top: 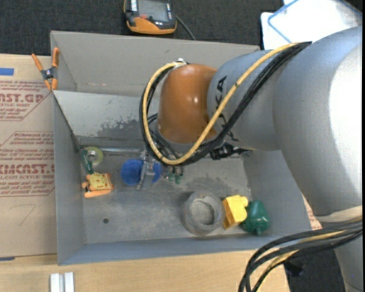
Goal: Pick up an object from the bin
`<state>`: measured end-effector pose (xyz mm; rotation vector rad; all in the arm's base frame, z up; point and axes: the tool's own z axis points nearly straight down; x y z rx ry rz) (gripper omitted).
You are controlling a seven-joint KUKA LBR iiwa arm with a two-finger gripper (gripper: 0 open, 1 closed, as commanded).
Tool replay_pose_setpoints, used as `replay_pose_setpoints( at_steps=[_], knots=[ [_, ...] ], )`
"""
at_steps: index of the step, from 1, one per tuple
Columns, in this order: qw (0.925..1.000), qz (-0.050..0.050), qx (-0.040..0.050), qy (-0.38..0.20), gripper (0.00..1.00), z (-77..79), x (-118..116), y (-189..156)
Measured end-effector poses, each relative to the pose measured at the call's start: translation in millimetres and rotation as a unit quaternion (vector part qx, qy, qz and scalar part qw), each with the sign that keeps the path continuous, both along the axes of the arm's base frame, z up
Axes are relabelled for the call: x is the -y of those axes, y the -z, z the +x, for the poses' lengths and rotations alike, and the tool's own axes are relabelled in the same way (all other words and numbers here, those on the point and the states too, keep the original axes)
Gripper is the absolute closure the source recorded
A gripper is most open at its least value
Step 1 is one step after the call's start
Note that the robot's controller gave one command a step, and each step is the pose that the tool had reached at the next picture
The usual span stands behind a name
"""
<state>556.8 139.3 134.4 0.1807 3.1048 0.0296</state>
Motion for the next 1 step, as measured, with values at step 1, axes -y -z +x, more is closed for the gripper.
replay_pose_setpoints(
  at_steps=[1],
  knots=[
    [0.9998,-0.002,-0.0109,0.015,1.0,-9.0,1.1,56.3]
  ],
)
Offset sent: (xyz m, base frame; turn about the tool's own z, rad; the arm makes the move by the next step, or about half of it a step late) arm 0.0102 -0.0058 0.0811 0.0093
